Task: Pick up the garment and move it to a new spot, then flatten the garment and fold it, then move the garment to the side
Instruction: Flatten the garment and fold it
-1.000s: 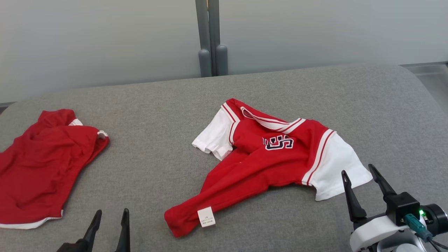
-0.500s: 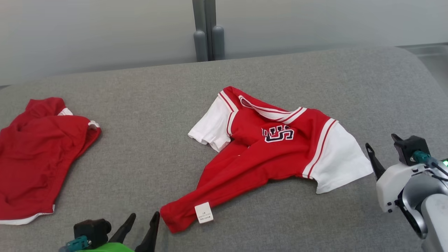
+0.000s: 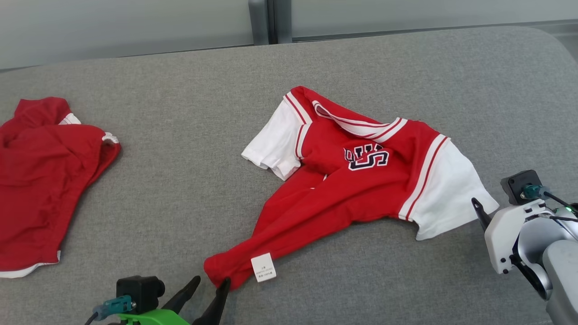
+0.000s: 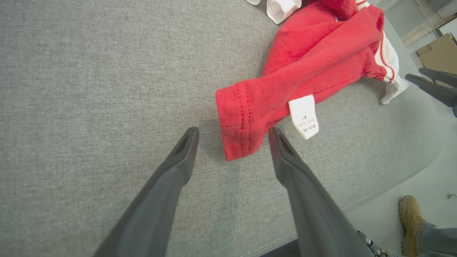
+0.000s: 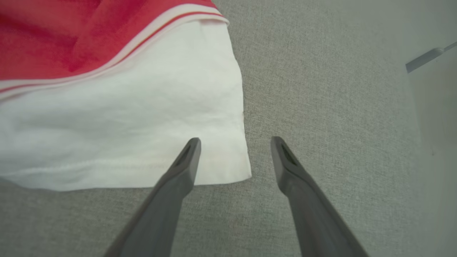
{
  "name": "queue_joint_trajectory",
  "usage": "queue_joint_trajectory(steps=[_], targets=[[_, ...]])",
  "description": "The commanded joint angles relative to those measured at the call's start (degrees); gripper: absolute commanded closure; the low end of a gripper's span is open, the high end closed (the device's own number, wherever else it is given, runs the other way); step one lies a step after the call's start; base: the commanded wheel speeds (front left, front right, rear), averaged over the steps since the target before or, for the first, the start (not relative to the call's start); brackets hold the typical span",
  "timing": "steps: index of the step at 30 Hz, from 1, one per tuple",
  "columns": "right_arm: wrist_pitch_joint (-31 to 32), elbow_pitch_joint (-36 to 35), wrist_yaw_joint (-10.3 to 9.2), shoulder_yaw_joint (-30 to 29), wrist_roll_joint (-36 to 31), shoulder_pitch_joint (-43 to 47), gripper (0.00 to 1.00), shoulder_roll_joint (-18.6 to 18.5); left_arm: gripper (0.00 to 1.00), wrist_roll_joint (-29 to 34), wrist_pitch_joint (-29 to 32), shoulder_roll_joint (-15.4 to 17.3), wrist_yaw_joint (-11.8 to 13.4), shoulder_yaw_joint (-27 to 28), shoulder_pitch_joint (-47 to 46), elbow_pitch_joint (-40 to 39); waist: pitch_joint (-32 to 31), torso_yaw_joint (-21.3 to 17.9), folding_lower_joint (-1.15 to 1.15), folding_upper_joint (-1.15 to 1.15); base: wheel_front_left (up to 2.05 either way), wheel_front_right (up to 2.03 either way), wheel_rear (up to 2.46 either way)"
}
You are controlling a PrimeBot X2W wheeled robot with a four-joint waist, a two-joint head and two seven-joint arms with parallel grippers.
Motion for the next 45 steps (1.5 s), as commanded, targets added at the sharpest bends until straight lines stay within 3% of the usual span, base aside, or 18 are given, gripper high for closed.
queue_joint_trajectory(steps=[1, 13, 14, 15, 19, 32, 33, 34, 35, 40, 45], targets=[[-0.54, 1.09, -0.08, 0.78, 0.42, -1.04, 0.00, -0.14, 0.00, -0.34, -0.35, 0.57, -0.19, 0.00, -0.94, 0.00, 0.43, -0.05, 0.00, -0.01, 0.00, 0.00, 0.00], [-3.11, 6.78, -0.08, 3.84, 1.06, -4.59, 0.00, 0.67, 0.00, -1.21, -0.35, 0.66, -0.42, -2.30, -3.64, 1.67, 1.56, -0.59, 0.00, -0.01, 0.00, 0.00, 0.00], [-2.80, 7.37, -0.08, 4.43, 0.97, -4.83, 0.00, 0.77, 0.31, -1.64, -0.37, 0.46, -0.44, -2.42, -3.76, 1.88, 1.64, -0.66, 0.00, -0.01, 0.00, 0.00, 0.00], [-2.60, 7.96, -0.08, 5.04, 0.99, -5.07, 0.00, 0.95, 0.56, -2.02, -0.49, 0.20, -0.46, -2.40, -3.97, 2.00, 1.69, -0.75, 0.00, -0.01, 0.00, 0.00, 0.00], [-2.57, 10.54, -0.07, 6.94, 1.92, -6.47, 0.00, 1.57, 0.97, -2.40, -1.00, 0.54, -0.53, -2.81, -4.97, 2.53, 1.98, -0.88, 0.00, -0.01, 0.00, 0.00, 0.00], [-3.71, 18.20, -0.08, 8.81, 4.62, -8.41, 0.00, 2.79, 1.00, -4.82, -1.76, 1.53, -0.60, -4.24, -4.83, 3.16, 1.37, -0.89, 0.00, -0.01, 0.00, 0.00, 0.00], [-4.06, 18.54, -0.08, 9.08, 5.42, -8.52, 0.20, 3.14, 1.00, -4.91, -1.53, 1.61, -0.60, -4.48, -4.73, 3.05, 1.39, -0.94, 0.00, -0.01, 0.00, 0.00, 0.00], [-4.37, 18.76, -0.06, 9.51, 6.48, -8.62, 0.85, 3.55, 1.00, -5.02, -1.48, 1.74, -0.61, -4.59, -4.71, 2.90, 1.43, -0.97, 0.00, -0.01, 0.00, 0.00, 0.00], [-4.35, 18.88, -0.02, 10.49, 7.59, -8.62, 1.00, 3.81, 1.00, -5.10, -1.30, 1.84, -0.61, -4.69, -4.71, 2.67, 1.45, -0.96, 0.00, -0.01, 0.00, 0.00, 0.00], [-8.82, 14.88, -0.04, 9.75, 16.21, -9.93, 1.00, 3.18, 1.00, -5.91, -0.99, 2.87, -0.59, -3.85, -4.38, -0.45, 1.20, -1.09, 0.00, -0.01, 0.00, 0.00, 0.00], [-10.31, 2.42, -0.05, 5.01, 30.47, -8.95, 1.00, 1.40, 1.00, -7.85, -0.74, 4.72, 0.30, -0.84, -3.21, -7.47, -0.09, -1.92, 0.00, -0.01, 0.00, 0.00, 0.00]])
